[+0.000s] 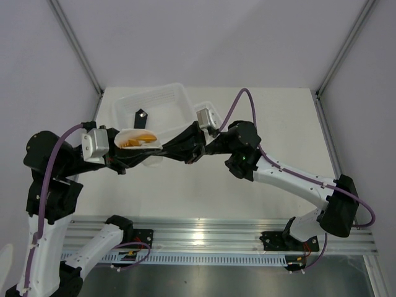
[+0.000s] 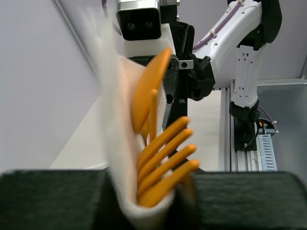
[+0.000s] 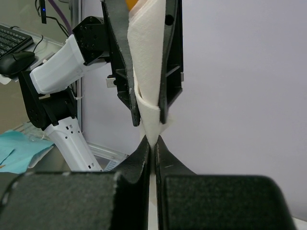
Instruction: Place the utensils on the paper napkin and roll it up
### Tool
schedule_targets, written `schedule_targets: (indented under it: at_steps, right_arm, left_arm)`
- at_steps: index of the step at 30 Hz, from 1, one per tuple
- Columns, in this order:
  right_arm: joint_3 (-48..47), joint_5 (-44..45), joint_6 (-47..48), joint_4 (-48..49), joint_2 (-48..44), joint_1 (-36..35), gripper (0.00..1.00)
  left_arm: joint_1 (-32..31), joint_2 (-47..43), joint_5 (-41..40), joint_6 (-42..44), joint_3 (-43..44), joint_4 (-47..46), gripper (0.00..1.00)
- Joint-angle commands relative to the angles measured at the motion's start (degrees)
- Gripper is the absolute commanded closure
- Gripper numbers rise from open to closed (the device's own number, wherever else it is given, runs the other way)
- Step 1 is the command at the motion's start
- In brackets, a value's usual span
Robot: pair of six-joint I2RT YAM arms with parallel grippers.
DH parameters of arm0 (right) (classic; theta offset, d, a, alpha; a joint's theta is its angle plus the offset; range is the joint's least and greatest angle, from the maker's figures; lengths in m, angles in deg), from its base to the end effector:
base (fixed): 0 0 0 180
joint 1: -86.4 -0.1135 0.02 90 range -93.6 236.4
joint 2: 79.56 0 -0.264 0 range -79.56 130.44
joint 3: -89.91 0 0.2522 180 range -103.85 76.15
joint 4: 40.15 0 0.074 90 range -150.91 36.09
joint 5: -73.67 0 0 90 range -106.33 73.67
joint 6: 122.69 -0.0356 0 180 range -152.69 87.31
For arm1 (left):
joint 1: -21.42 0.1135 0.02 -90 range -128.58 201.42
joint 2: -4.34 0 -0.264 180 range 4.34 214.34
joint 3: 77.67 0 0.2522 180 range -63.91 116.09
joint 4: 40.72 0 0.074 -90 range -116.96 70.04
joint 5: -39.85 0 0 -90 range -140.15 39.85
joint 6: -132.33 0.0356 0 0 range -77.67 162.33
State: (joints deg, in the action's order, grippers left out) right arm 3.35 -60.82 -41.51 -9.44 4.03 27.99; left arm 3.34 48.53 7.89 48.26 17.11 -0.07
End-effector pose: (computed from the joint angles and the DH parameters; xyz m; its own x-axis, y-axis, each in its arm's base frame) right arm 0.1490 0.2900 0.4440 0.1470 0.4479 -0.8819 -0.9469 -0.1940 -0.2564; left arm 0.0688 -0.0542 0.5084 0.2623 -0.0281 -0.9646 0.9366 0.2481 0.2474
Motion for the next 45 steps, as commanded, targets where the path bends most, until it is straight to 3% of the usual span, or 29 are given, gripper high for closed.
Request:
schedule_targets:
  at_steps: [1, 4, 7, 9, 13, 17, 29, 32, 33, 35, 38, 42, 45]
  right_arm:
    - [-3.2, -0.2, -0.8, 2.0, 0.4, -0.5, 1.00]
    - [-3.6, -0.8, -0.7, 1.2, 0.7, -0.6, 1.00]
    - [-3.3, -0.5, 0.9, -0.4, 0.3, -0.6, 0.98]
    - [-3.2, -0.2, 1.9, -2.0, -0.1, -0.5, 0.91]
    - [-3.7, 0.3, 1.5, -2.8, -0.1, -0.4, 0.61]
    - [-4.8, 0.2, 1.5, -6.1, 0.4, -0.2, 0.52]
    - [-6.0, 0.0, -1.5, -6.3, 3.2, -0.1, 0.51]
    - [-6.5, -0.2, -1.6, -6.7, 4.0, -0.1, 0.63]
    - [-7.0, -0.4, -1.5, -7.5, 4.3, -0.1, 0.76]
    - [-7.5, -1.8, -1.1, -8.3, 4.6, 0.0, 0.90]
    - [-7.3, -3.4, -0.8, -8.7, 4.5, 0.1, 0.94]
    - [-7.2, -5.0, -0.2, -8.8, 4.9, 0.1, 0.46]
    - [-7.9, -6.5, -0.8, -8.4, 6.0, 0.1, 0.37]
  left_arm:
    - [-0.2, -0.2, 1.9, -1.0, -0.5, -2.3, 0.85]
    - [-0.2, -0.4, 2.4, -0.7, -0.5, -1.8, 0.99]
    - [-0.2, -0.8, 2.3, 0.0, -0.4, -1.1, 0.99]
    - [-0.2, -0.9, 1.6, 0.4, -0.5, -0.7, 0.99]
    - [-0.2, -1.0, 0.7, 0.7, -0.4, -0.5, 0.99]
    - [-0.2, -0.9, 0.2, 0.7, 0.4, -0.7, 0.99]
    - [-0.2, -0.2, -0.6, 0.5, 1.6, -1.3, 0.99]
    - [-0.2, -0.3, -0.8, 0.4, 1.3, -1.0, 0.99]
    - [-0.2, -0.4, -0.9, 0.4, 1.3, -1.1, 0.99]
    - [-0.2, -0.4, -1.0, 0.5, 1.3, -1.1, 0.99]
    - [-0.2, -0.5, -1.3, 0.9, 1.4, -0.5, 0.99]
    - [-0.2, -0.4, -0.8, 0.7, 1.5, -0.6, 0.99]
    - [-0.3, -0.4, -0.7, 0.7, 1.6, -0.7, 0.99]
